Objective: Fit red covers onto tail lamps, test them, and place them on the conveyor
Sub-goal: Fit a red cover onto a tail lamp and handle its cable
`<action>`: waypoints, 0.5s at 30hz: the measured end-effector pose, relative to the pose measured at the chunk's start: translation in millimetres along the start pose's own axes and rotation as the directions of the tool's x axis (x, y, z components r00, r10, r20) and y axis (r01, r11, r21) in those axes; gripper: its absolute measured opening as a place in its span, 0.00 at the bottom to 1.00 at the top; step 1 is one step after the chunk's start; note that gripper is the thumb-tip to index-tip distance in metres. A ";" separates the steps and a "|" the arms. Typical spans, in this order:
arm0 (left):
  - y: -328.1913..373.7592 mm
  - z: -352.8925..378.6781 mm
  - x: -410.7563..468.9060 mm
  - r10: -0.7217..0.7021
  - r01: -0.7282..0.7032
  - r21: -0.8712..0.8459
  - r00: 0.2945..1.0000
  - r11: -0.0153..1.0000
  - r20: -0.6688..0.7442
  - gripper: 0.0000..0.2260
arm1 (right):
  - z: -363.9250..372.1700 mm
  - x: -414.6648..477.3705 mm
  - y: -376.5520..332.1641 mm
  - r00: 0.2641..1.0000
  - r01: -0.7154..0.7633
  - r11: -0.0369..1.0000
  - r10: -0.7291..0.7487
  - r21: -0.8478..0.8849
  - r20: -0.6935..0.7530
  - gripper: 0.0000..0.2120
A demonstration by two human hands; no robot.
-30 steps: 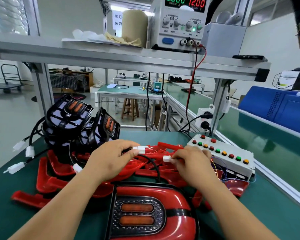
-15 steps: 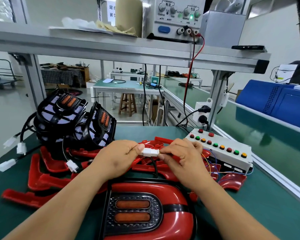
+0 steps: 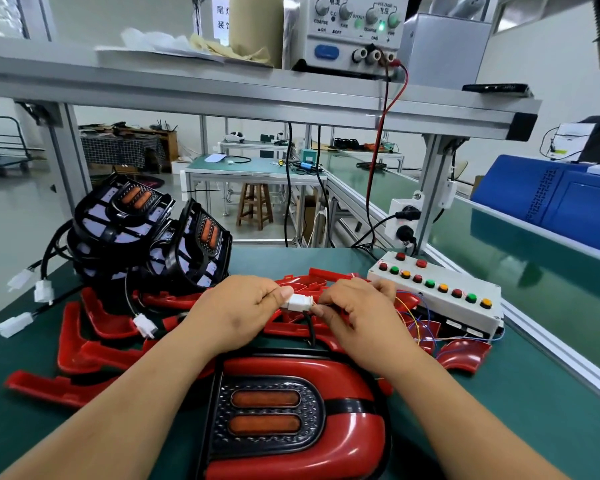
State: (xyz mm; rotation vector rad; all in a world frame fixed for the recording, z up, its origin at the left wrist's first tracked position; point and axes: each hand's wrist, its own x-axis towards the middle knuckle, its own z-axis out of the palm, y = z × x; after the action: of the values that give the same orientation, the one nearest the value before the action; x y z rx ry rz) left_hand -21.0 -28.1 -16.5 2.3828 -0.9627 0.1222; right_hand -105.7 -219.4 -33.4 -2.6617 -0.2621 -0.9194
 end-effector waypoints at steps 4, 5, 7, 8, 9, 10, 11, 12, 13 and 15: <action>0.1 2.9 -1.0 0.016 -0.016 -0.015 1.000 1.000 0.026 0.21 | 1.5 0.6 -2.0 1.000 0.012 1.000 -0.013 0.028 0.021 0.08; 0.1 3.6 -1.3 0.028 -0.027 -0.025 0.999 0.999 0.033 0.21 | 1.9 1.2 -1.3 0.999 0.016 0.999 -0.017 0.029 0.028 0.08; 0.2 3.9 -0.8 0.043 -0.041 -0.030 0.998 0.999 0.043 0.20 | 3.0 1.9 0.4 0.999 0.018 0.999 -0.020 0.042 0.039 0.08; 0.7 3.7 -0.4 0.042 -0.041 -0.025 0.998 0.999 0.044 0.20 | 3.5 2.1 1.0 0.999 0.018 0.999 -0.020 0.052 0.038 0.08; 0.4 4.1 0.0 0.044 -0.043 -0.017 0.998 0.999 0.040 0.21 | 4.1 1.8 1.4 0.999 0.017 0.998 -0.019 0.057 0.036 0.08; 0.6 4.5 0.3 0.037 -0.037 -0.009 0.999 0.999 0.038 0.21 | 4.4 1.8 1.9 0.999 0.014 0.998 -0.016 0.057 0.036 0.09; -0.1 5.5 0.3 0.039 -0.039 -0.003 0.999 0.999 0.032 0.21 | 4.9 1.9 2.6 0.999 0.009 0.998 -0.011 0.055 0.039 0.09; 0.4 6.0 -0.5 0.033 -0.034 0.009 0.999 0.999 0.030 0.21 | 5.5 2.1 3.6 0.999 0.003 0.999 -0.005 0.050 0.045 0.09; -0.1 6.5 -0.9 0.037 -0.038 0.017 0.999 0.999 0.031 0.21 | 6.2 2.3 4.6 0.998 -0.007 0.999 0.004 0.044 0.056 0.09; 0.3 4.5 -2.6 0.057 -0.058 0.021 0.998 0.998 0.022 0.21 | 7.1 2.7 6.6 0.996 -0.039 0.999 0.036 0.030 0.084 0.07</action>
State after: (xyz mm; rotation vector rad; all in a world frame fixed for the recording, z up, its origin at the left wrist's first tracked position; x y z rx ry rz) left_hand -23.7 -29.1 -20.8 2.3816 -1.0457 0.1294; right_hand -97.8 -222.9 -38.6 -2.6700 -0.2423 -0.7879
